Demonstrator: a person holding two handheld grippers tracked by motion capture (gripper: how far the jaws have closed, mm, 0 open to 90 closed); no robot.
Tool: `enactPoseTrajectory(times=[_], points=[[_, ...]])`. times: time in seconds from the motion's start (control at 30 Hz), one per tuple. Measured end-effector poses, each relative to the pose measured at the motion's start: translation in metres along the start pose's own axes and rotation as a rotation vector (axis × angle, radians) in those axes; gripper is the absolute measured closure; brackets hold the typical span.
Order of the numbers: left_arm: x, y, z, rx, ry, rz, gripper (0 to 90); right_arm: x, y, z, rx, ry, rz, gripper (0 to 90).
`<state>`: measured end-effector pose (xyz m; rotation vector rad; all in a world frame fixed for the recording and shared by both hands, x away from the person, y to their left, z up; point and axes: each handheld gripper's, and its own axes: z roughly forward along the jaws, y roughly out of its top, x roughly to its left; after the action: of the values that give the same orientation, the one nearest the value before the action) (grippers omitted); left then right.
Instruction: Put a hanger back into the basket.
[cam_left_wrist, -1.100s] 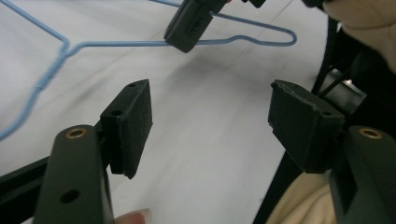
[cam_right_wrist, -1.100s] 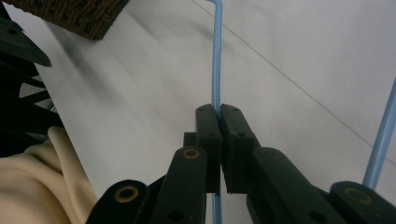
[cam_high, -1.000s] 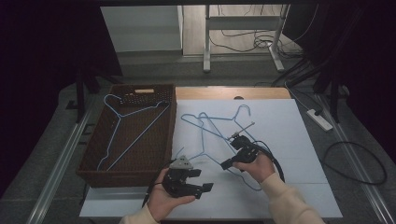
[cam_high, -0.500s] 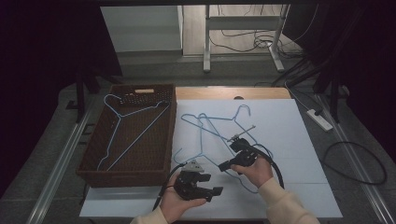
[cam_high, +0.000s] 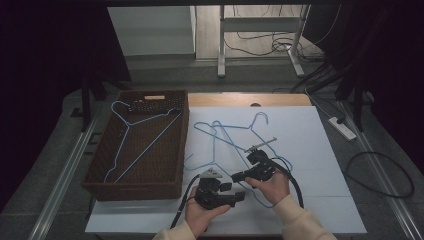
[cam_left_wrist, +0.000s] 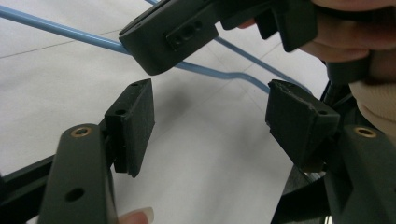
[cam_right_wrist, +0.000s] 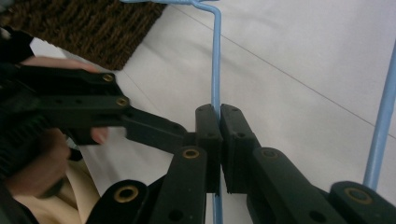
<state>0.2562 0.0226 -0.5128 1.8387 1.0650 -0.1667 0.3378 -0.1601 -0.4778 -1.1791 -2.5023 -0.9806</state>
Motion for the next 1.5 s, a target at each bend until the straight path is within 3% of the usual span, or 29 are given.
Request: enactPoseTrajectory(times=[0.53, 0.8, 0.9, 0.97, 1.1, 1.2, 1.3, 1.5], points=[[0.000, -0.006, 0.017, -0.125, 0.009, -0.137, 45.4, 0.007, -0.003, -0.002, -0.113, -0.007, 0.019, 87.1], [0.003, -0.006, 0.018, -0.175, -0.040, -0.194, 58.3, 0.007, -0.004, -0.001, -0.142, -0.026, 0.022, 87.1], [0.008, -0.005, 0.018, -0.191, -0.081, -0.266, 59.1, 0.008, -0.004, 0.001, -0.151, -0.032, 0.020, 87.1], [0.009, -0.004, 0.018, -0.192, -0.084, -0.269, 60.7, 0.009, -0.004, 0.001, -0.161, -0.039, 0.017, 87.1], [0.016, -0.006, 0.019, -0.199, -0.119, -0.325, 65.4, 0.009, -0.005, 0.002, -0.166, -0.040, 0.022, 87.1], [0.019, -0.009, 0.019, -0.195, -0.123, -0.346, 76.0, 0.008, -0.005, 0.001, -0.178, -0.038, 0.031, 87.0], [0.028, -0.012, 0.016, -0.183, -0.155, -0.398, 83.4, 0.008, -0.005, -0.003, -0.195, -0.035, 0.032, 86.9], [0.030, -0.009, 0.008, -0.170, -0.179, -0.401, 86.3, 0.009, -0.004, -0.008, -0.226, -0.021, 0.012, 85.3]])
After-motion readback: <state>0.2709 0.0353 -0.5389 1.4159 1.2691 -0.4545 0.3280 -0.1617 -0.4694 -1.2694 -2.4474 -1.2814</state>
